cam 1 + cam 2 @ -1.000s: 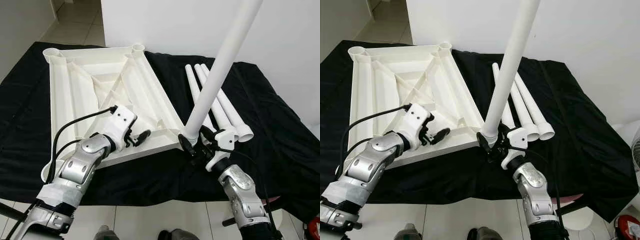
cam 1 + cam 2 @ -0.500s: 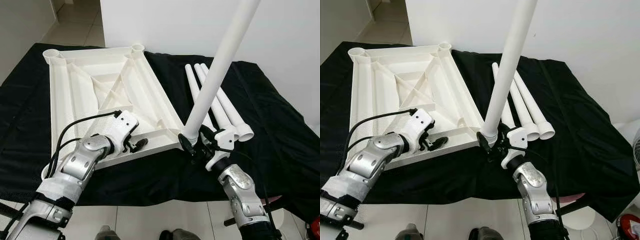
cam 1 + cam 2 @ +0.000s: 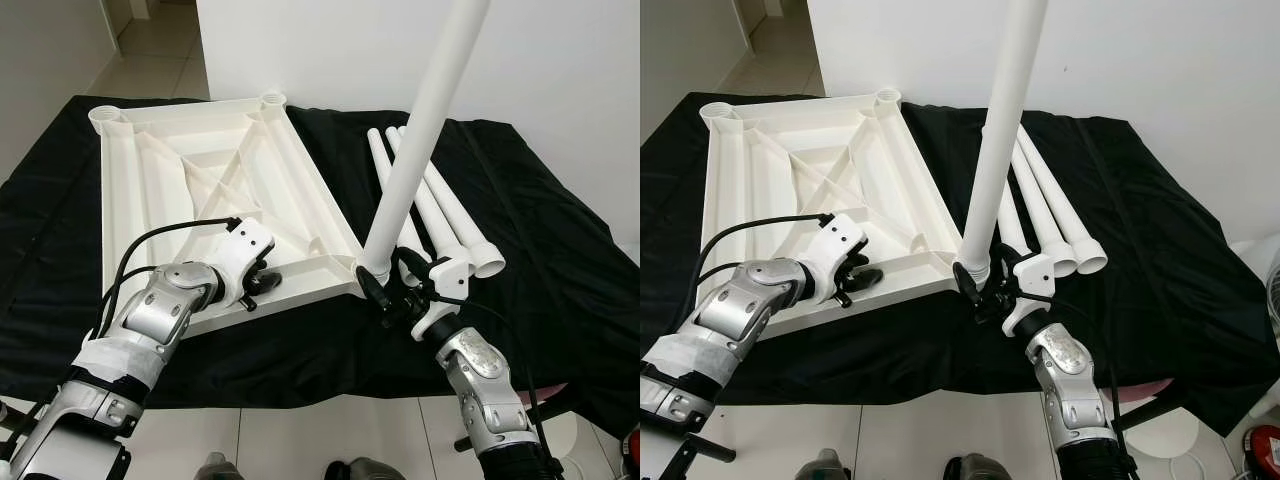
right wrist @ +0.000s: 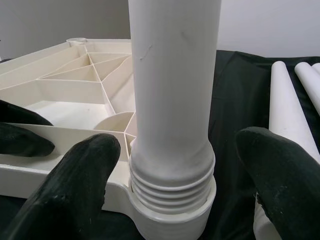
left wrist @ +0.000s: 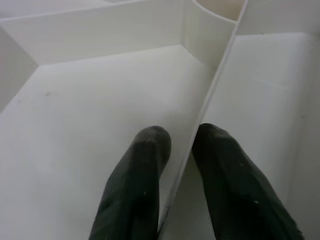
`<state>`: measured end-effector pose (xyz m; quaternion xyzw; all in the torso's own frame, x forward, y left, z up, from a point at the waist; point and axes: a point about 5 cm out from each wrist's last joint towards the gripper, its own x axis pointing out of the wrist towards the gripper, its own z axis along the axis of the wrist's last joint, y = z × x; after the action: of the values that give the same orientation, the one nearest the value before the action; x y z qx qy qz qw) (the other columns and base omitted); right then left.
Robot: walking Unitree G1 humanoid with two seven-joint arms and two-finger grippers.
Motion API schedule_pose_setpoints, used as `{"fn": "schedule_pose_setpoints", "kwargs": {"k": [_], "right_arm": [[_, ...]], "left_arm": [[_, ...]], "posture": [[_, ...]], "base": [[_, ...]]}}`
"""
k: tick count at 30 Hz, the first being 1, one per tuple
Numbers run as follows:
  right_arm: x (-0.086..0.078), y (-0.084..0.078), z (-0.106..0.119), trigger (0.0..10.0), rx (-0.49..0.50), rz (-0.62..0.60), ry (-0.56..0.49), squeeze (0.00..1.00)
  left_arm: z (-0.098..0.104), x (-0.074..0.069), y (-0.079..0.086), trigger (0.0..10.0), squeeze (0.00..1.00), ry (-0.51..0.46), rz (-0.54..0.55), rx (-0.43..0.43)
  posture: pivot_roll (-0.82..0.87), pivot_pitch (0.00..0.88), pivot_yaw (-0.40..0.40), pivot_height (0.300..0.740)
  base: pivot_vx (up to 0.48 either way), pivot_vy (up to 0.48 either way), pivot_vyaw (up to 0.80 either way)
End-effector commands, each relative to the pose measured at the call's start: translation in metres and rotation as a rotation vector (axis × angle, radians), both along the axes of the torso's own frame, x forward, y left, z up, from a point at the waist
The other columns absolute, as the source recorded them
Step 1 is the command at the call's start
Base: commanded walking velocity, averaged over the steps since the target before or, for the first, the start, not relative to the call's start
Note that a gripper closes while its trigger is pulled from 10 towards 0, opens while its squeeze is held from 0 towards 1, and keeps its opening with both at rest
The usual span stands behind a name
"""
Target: Building children table
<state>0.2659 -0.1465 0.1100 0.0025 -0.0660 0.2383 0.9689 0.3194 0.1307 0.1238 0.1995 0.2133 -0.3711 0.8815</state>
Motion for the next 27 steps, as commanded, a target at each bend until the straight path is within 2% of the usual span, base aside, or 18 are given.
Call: {"fn": "schedule_pose_setpoints", "kwargs": {"k": [1,9,13,18,25,27], "right_arm": [[-0.001,-0.003,-0.003,10.0,-0.009,-0.015,0.005,0.00],[-0.002,-0.004,-0.004,10.0,-0.011,-0.025,0.006,0.00],[-0.001,-0.005,-0.004,10.0,-0.014,-0.026,0.006,0.00],[-0.002,-0.005,-0.005,10.0,-0.017,-0.023,0.007,0.00],[-0.003,-0.005,-0.005,10.0,-0.022,-0.018,0.010,0.00],[-0.002,-0.006,-0.005,10.0,-0.023,-0.017,0.010,0.00]], "left_arm": [[0.012,0.009,0.013,0.0,0.00,-0.056,0.074,0.047],[0.013,0.004,0.016,0.0,0.00,-0.047,0.071,0.070],[0.012,-0.008,0.014,0.0,0.00,-0.014,0.047,0.086],[0.009,-0.023,0.006,0.0,0.00,0.014,0.028,0.081],[0.008,-0.028,0.001,0.0,0.00,0.028,0.056,0.060],[0.006,-0.028,-0.005,0.0,0.00,0.029,0.060,0.049]], "posture": [[0.06,0.000,-0.028,0.740],[0.06,0.000,-0.026,0.740],[0.06,0.007,-0.027,0.740],[0.06,0.016,-0.031,0.740],[0.06,0.018,-0.034,0.740],[0.07,0.018,-0.038,0.740]], "base": [[0.000,0.000,0.00],[0.000,0.000,0.00],[0.000,0.000,0.00],[0.000,0.000,0.00],[0.000,0.000,0.00],[0.000,0.000,0.00]]}}
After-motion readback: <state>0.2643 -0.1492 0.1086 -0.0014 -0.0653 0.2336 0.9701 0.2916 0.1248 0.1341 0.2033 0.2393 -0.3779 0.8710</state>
